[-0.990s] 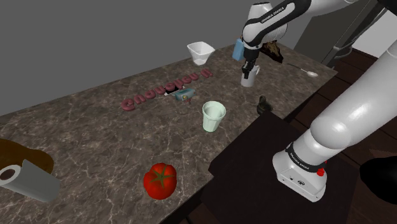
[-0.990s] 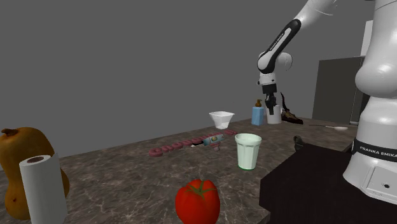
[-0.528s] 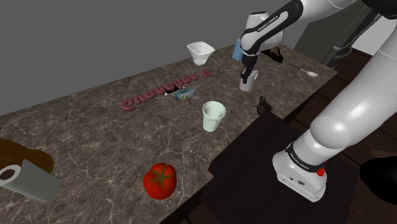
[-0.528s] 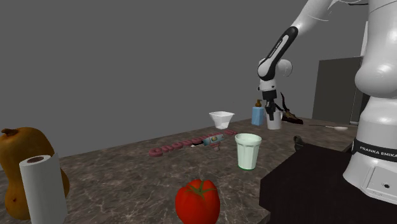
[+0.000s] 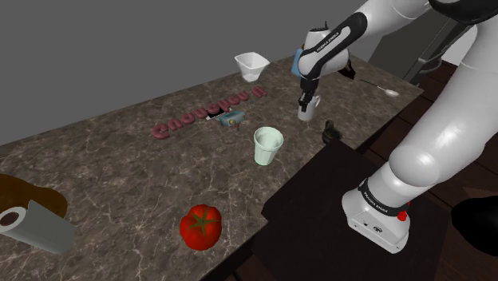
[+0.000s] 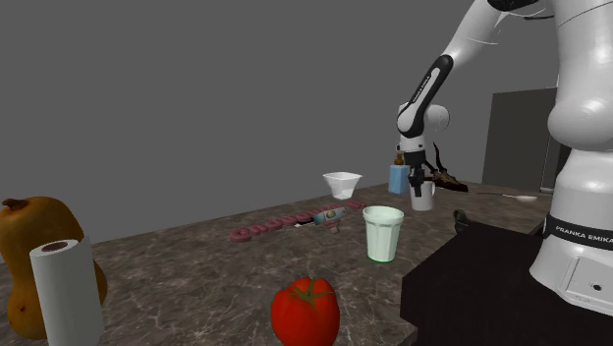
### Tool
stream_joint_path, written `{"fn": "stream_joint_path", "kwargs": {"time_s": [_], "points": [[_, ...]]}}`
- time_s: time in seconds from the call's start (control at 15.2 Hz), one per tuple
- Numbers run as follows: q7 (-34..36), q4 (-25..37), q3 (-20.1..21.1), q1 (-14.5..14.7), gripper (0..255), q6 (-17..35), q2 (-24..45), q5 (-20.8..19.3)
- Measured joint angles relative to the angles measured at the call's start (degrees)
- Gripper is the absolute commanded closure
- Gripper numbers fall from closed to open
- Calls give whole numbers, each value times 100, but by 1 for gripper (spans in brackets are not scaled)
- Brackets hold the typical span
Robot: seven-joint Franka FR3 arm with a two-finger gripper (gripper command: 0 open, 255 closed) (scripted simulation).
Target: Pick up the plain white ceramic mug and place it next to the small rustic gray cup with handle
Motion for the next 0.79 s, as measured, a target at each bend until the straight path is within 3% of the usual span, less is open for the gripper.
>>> {"fn": "stream_joint_path", "kwargs": {"time_s": [0.79], "points": [[43,46,21,-38,255,838,886,28]]}}
